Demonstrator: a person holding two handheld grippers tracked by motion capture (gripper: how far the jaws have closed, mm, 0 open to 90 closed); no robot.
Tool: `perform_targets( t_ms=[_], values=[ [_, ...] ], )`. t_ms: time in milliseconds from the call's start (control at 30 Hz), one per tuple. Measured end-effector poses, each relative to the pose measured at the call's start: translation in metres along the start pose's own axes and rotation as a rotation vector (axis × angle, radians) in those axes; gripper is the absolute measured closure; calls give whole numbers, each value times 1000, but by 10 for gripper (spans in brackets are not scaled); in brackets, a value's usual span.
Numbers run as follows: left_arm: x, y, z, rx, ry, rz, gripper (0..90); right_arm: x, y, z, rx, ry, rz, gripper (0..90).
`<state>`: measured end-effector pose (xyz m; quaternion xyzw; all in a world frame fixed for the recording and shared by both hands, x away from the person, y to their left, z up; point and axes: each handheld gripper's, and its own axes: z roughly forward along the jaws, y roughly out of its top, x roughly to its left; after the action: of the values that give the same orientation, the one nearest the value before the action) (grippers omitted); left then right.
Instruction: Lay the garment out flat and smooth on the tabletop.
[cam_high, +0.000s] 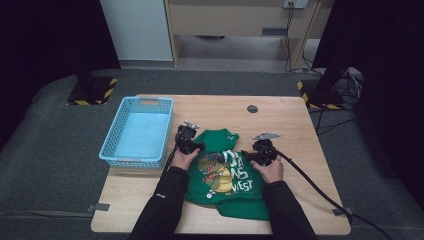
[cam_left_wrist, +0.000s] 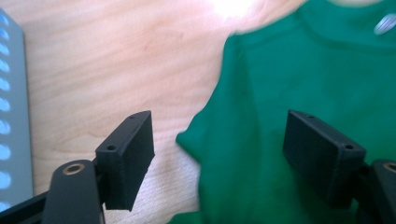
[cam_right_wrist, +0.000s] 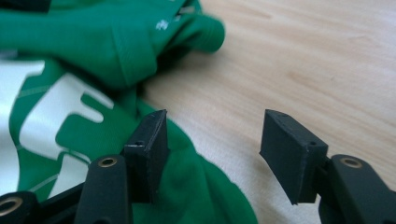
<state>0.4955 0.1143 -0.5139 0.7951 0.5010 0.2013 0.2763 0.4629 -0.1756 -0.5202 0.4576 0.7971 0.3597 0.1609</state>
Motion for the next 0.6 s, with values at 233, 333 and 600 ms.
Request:
perform_targets(
  t_ms=[233,333,600],
  values=[
    [-1,-7,6,7,-15,-2,292,9,-9,3,23,-9,-67,488],
    [0,-9,6,-7,-16,-12,293,11,-10,2,20,5,-71,613],
    [3,-17,5,-55,-6,-40,291,4,-7,-3,36,-40,-13,856]
  ],
)
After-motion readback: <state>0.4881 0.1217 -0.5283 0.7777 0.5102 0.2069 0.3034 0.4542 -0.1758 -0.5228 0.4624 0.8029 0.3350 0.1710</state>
